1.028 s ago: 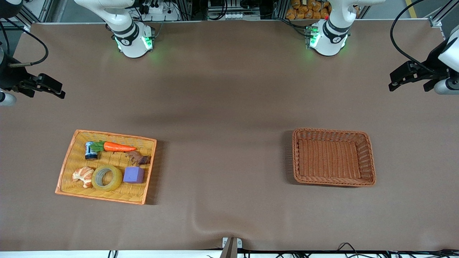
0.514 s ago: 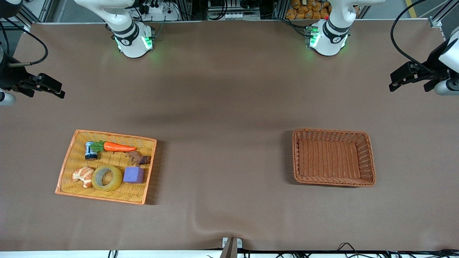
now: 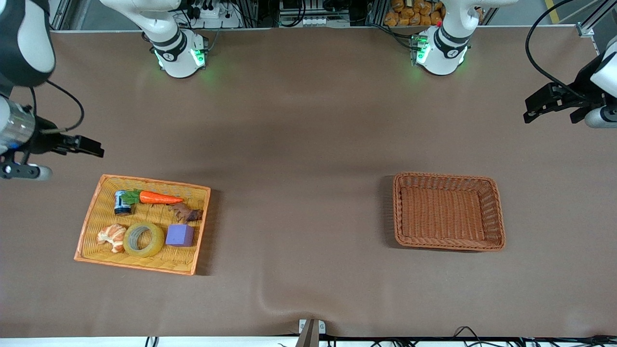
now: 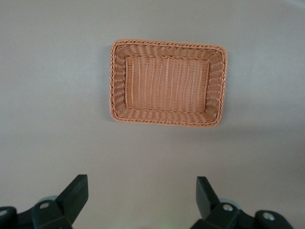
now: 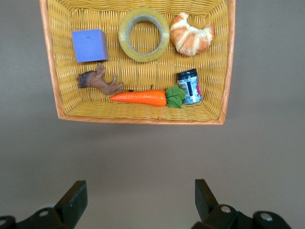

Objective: Transfer tape with both arms
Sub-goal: 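Reach the right gripper down over the yellow tape roll in the tray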

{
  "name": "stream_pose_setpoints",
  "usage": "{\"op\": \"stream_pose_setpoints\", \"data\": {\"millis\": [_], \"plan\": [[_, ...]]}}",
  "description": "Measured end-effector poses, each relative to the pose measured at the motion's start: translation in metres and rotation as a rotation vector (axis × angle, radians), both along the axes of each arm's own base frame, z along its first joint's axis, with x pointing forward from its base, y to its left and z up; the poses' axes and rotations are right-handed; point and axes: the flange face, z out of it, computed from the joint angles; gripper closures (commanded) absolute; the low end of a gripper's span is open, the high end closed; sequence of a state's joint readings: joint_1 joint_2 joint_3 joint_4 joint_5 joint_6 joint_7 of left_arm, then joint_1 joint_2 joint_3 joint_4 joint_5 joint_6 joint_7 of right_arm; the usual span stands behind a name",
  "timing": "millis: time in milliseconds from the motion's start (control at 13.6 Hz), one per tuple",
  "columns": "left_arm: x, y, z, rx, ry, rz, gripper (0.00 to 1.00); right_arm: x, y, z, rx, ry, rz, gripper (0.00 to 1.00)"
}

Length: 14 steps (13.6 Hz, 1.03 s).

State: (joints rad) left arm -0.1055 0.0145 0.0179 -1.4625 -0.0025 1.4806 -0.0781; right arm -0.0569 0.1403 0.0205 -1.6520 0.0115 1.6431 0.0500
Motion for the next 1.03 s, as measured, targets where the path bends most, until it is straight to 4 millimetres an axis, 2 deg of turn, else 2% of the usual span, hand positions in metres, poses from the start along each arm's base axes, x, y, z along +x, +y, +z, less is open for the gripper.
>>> {"op": "stream_pose_setpoints", "data": {"millis": [147,367,661,734,881,1028], "plan": [[0.0,0.0,0.0,0.0,0.0,0.0,0.0,0.012,-0.002,-0.027,0.001,0.014,-0.003,0.0],[0.0,-0.001,0.002,0.0,-0.004,-0.001,0.0,0.035,-0.009,-0.083,0.002,0.018,-0.016,0.0],[-0.001,0.0,0.007,-0.001,-0.015,-0.001,0.0,0.068,-0.04,-0.189,0.002,-0.014,-0.063,0.0],[-0.002,0.001,0.01,-0.002,-0.02,0.001,0.0,0.075,-0.042,-0.212,0.001,-0.03,-0.066,0.0],[-0.003,0.008,0.014,-0.002,-0.028,0.013,0.0,0.087,-0.032,-0.243,0.006,-0.046,-0.05,0.0],[-0.003,0.02,0.016,-0.002,-0.033,0.034,0.0,0.095,-0.012,-0.259,0.01,-0.039,-0.024,0.0]]}}
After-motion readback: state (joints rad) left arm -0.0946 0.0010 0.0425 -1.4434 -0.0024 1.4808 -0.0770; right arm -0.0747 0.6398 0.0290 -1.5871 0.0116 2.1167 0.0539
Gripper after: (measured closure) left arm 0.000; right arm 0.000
